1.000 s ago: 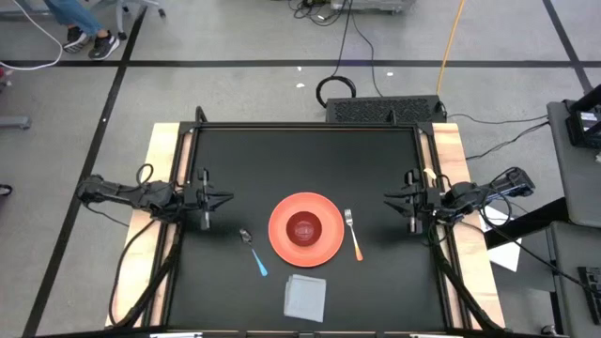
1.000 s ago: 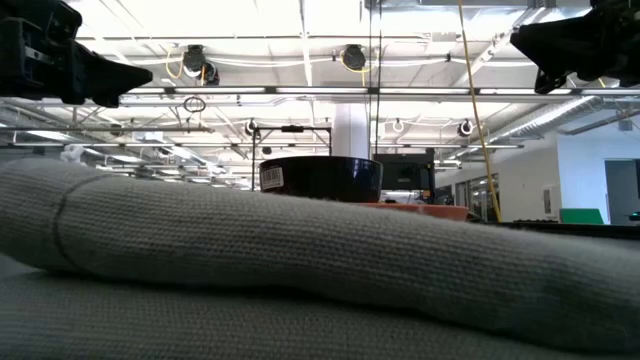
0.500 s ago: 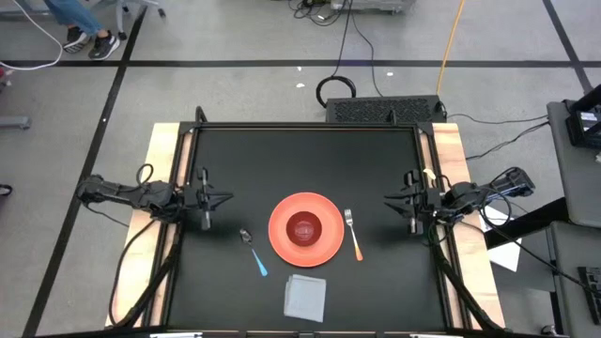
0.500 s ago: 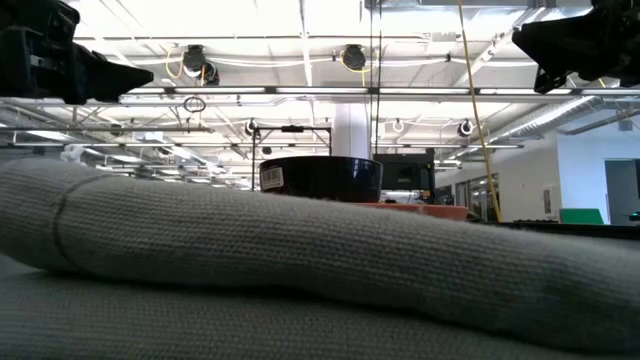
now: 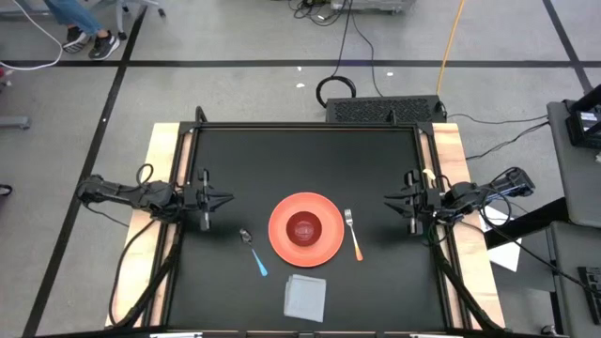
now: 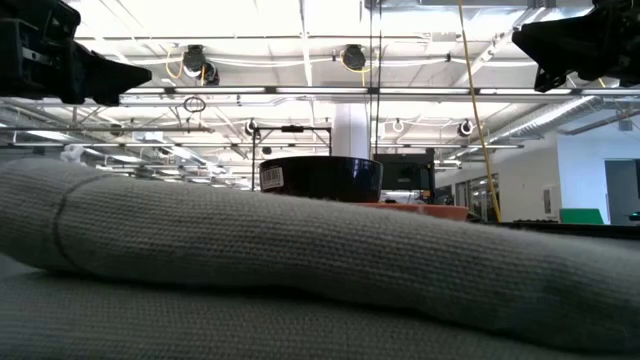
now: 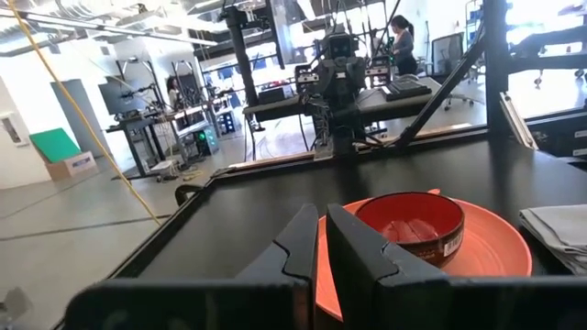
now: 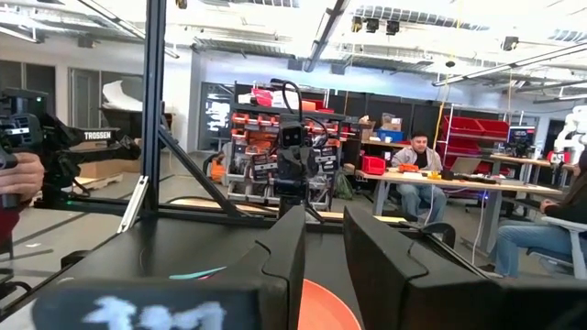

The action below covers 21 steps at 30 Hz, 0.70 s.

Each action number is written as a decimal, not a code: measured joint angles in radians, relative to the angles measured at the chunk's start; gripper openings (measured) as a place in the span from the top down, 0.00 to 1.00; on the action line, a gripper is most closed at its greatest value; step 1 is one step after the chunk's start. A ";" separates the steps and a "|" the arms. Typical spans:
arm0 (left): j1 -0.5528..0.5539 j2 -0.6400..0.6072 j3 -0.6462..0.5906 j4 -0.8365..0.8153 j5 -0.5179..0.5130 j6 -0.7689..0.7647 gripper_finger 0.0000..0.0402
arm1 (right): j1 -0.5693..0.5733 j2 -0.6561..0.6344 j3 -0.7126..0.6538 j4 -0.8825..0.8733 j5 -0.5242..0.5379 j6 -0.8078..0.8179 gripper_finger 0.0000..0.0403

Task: Set table place
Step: Put the blue spoon into the brown bowl

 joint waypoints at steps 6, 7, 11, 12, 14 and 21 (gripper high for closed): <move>0.000 0.000 0.000 0.001 0.002 -0.018 0.92 | 0.000 0.000 -0.001 0.000 0.001 0.000 0.83; 0.000 0.000 0.000 0.002 0.002 -0.037 0.92 | 0.000 0.000 -0.001 0.000 0.002 0.000 0.83; 0.000 0.004 0.000 0.002 0.010 -0.094 0.92 | 0.000 0.000 -0.001 0.000 0.002 0.000 0.83; 0.000 0.011 0.000 0.002 0.020 -0.107 0.92 | 0.000 0.000 -0.001 0.000 0.002 0.000 0.83; 0.000 0.030 -0.001 0.001 0.054 -0.125 0.92 | 0.000 0.000 -0.001 0.000 0.002 0.000 0.83; 0.000 0.168 0.036 0.086 0.074 -0.161 0.92 | 0.000 0.000 -0.001 0.000 0.002 -0.007 0.83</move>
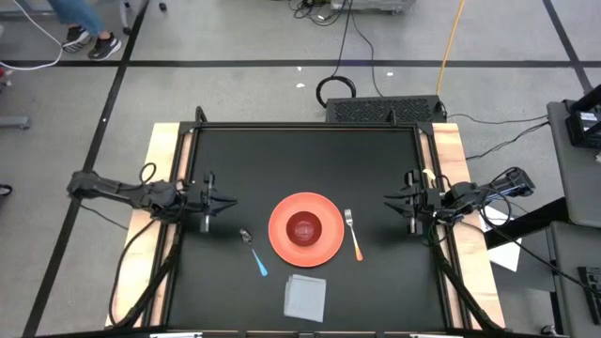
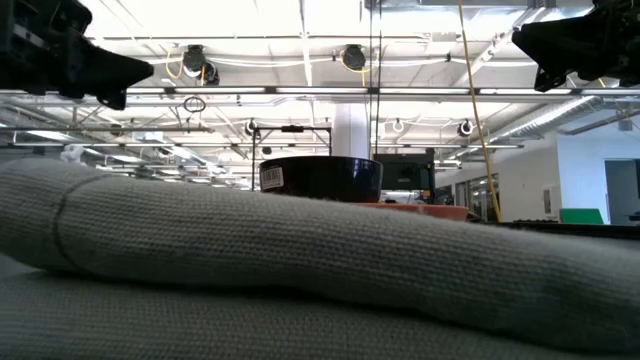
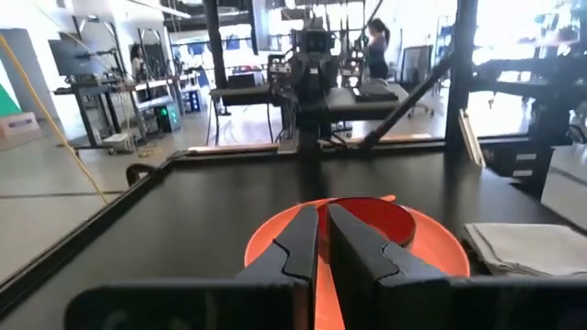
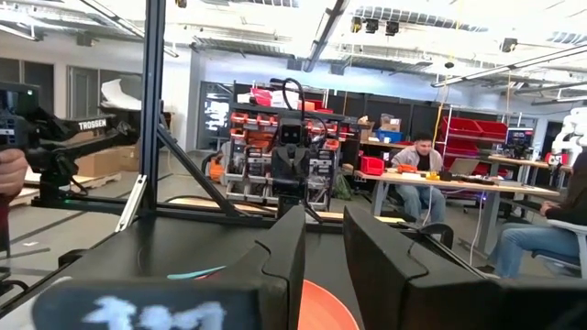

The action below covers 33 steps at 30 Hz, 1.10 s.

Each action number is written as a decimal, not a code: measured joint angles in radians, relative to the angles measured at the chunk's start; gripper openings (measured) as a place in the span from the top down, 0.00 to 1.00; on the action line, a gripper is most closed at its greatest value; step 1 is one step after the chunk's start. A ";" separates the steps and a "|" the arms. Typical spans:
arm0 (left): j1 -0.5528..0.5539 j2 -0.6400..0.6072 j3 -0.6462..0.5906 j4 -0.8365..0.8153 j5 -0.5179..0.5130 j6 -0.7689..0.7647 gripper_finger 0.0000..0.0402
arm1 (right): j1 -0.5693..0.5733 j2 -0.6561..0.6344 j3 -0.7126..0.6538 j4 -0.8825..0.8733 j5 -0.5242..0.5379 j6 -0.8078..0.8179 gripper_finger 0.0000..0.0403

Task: Set table place
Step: Put the blue spoon into the brown bowl

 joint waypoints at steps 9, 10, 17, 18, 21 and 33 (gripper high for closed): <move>0.000 0.260 0.149 0.018 0.012 -0.004 0.92 | 0.000 0.000 0.000 0.000 0.000 -0.008 0.83; -0.001 0.292 0.177 0.006 0.016 -0.004 0.92 | 0.000 0.000 0.000 0.000 0.000 -0.008 0.83; -0.002 0.503 0.389 -0.122 0.056 0.008 0.92 | 0.000 0.000 0.000 0.000 0.000 -0.007 0.83; -0.002 0.527 0.417 -0.151 0.081 0.017 0.92 | 0.000 0.000 0.000 0.000 0.000 -0.001 0.83; -0.005 0.591 0.501 -0.224 0.173 0.030 0.92 | 0.000 0.000 0.000 -0.003 0.000 0.008 0.83; -0.056 0.810 0.693 -0.525 0.221 -0.064 0.92 | 0.000 0.000 0.000 -0.008 0.000 0.008 0.83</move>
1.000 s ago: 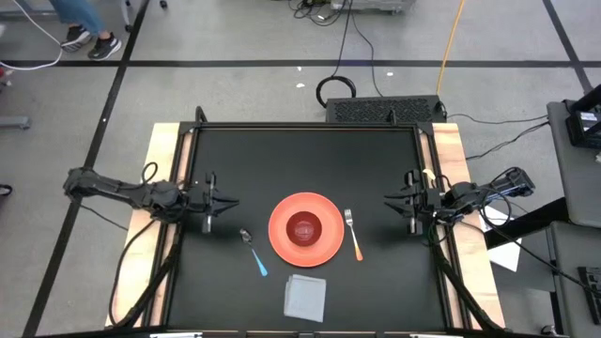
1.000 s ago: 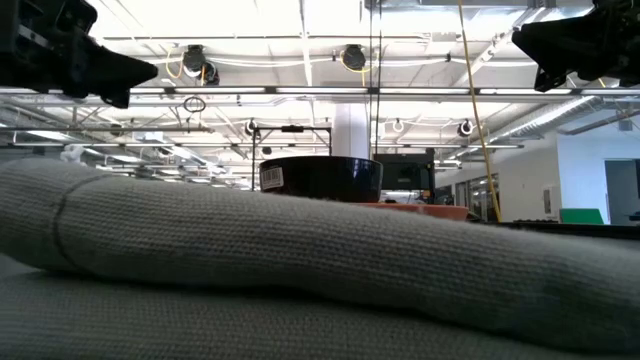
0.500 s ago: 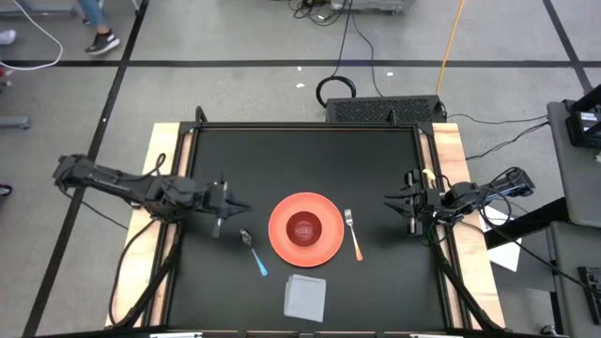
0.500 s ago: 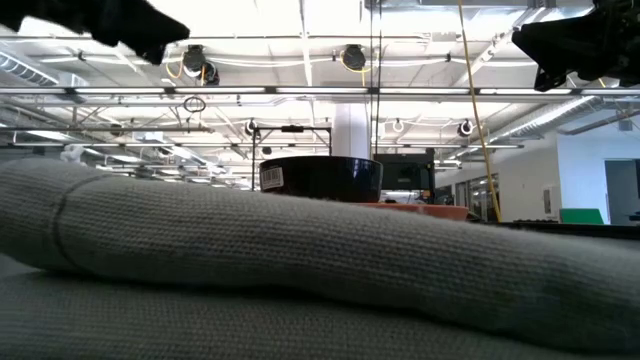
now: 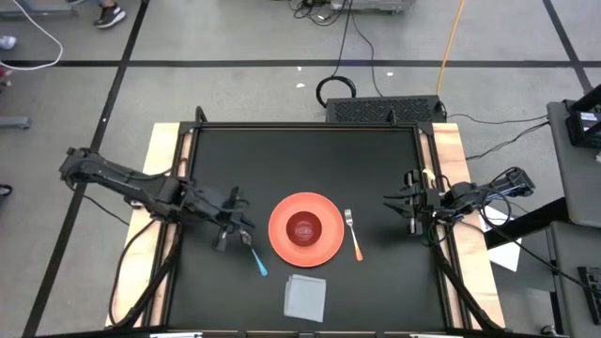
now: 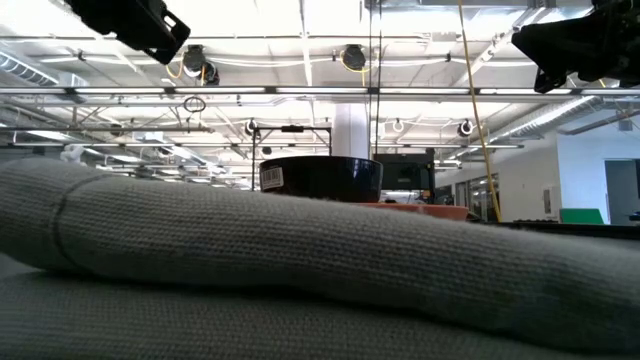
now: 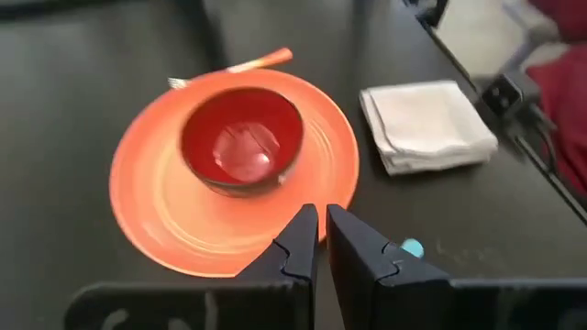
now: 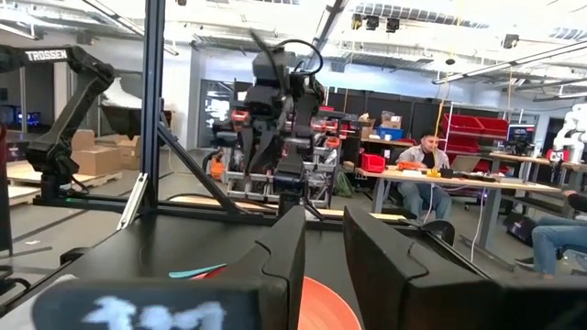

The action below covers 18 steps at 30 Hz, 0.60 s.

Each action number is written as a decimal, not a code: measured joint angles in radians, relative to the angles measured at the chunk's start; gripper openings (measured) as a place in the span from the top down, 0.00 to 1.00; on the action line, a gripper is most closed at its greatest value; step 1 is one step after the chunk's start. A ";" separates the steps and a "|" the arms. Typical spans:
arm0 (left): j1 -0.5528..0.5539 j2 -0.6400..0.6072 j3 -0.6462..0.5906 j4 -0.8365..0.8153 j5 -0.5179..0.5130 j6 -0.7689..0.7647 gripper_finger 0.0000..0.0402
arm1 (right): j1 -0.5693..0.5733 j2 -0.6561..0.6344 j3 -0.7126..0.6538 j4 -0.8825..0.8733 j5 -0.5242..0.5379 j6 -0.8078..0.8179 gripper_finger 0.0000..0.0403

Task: Set table place
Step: Put the blue spoon into the brown bowl

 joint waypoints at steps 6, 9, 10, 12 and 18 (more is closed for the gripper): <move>-0.041 0.111 0.024 -0.045 0.022 0.047 0.92 | 0.000 0.000 0.000 0.000 0.000 0.000 0.83; -0.049 0.158 0.040 -0.058 0.021 0.058 0.92 | 0.000 0.000 0.000 0.000 0.000 0.000 0.83; -0.049 0.175 0.047 -0.058 0.021 0.057 0.92 | 0.000 0.000 0.000 0.000 0.000 0.000 0.83; -0.048 0.209 0.060 -0.061 0.021 0.056 0.92 | 0.000 0.000 0.000 0.001 0.000 0.000 0.83; -0.060 0.320 0.141 -0.110 0.021 0.121 0.92 | 0.000 0.000 0.000 0.001 0.000 0.000 0.83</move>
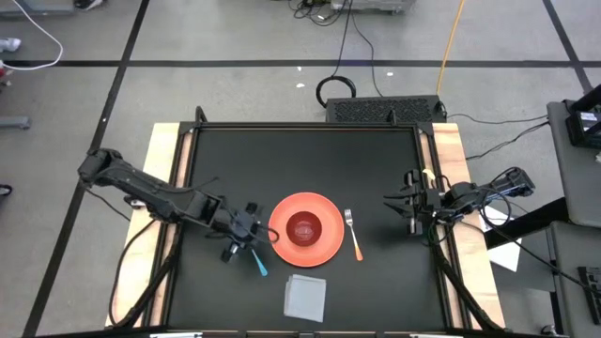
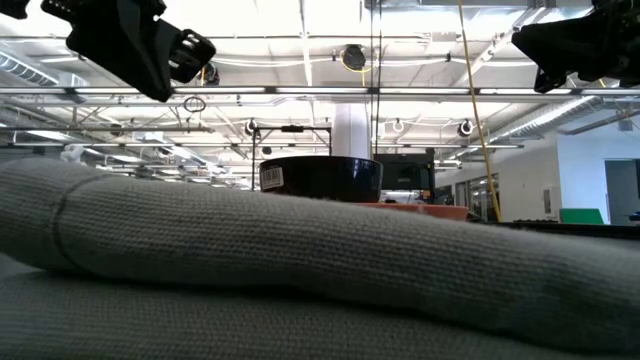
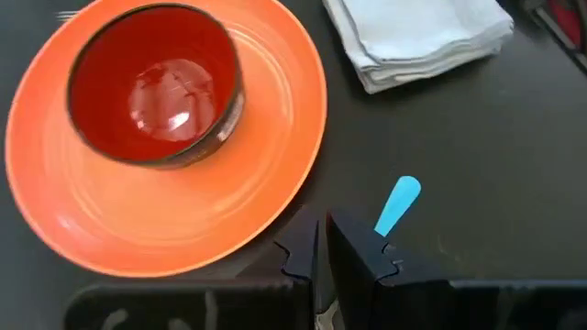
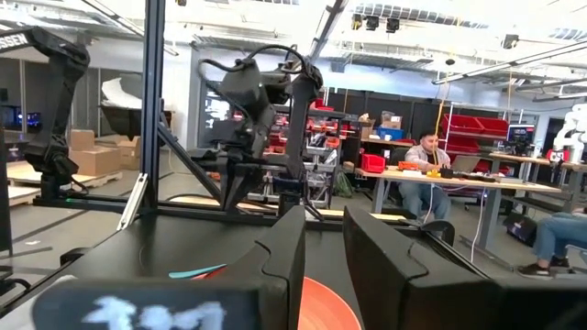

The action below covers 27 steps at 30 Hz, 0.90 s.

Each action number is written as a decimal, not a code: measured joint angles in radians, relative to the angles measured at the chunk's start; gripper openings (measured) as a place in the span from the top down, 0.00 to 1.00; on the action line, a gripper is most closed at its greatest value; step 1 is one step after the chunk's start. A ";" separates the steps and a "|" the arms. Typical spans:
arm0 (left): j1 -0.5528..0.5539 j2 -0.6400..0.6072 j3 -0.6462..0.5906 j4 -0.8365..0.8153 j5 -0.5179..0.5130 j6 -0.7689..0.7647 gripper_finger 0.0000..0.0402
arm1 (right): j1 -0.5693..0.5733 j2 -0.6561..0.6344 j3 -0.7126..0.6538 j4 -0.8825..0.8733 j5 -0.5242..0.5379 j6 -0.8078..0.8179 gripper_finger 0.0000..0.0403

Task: Set table place
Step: Put the blue spoon into the brown bowl

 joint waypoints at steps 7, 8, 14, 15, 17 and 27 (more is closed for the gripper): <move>-0.034 0.130 0.105 -0.086 0.008 0.021 0.91 | 0.000 0.000 0.000 0.000 0.000 0.000 0.83; -0.037 0.148 0.115 -0.084 0.014 0.011 0.89 | 0.000 0.000 0.000 0.000 0.000 0.000 0.83; -0.058 0.250 0.122 -0.048 0.051 -0.017 0.73 | 0.000 0.000 0.000 -0.003 0.000 0.007 0.83; -0.061 0.259 0.122 -0.055 0.052 -0.008 0.70 | 0.000 0.000 0.000 -0.004 0.000 0.007 0.83; -0.065 0.272 0.121 -0.054 0.047 -0.001 0.64 | 0.000 0.000 0.000 -0.008 0.000 0.008 0.83; -0.101 0.279 0.121 -0.154 -0.053 0.109 0.53 | 0.000 0.000 0.000 -0.007 0.000 0.007 0.83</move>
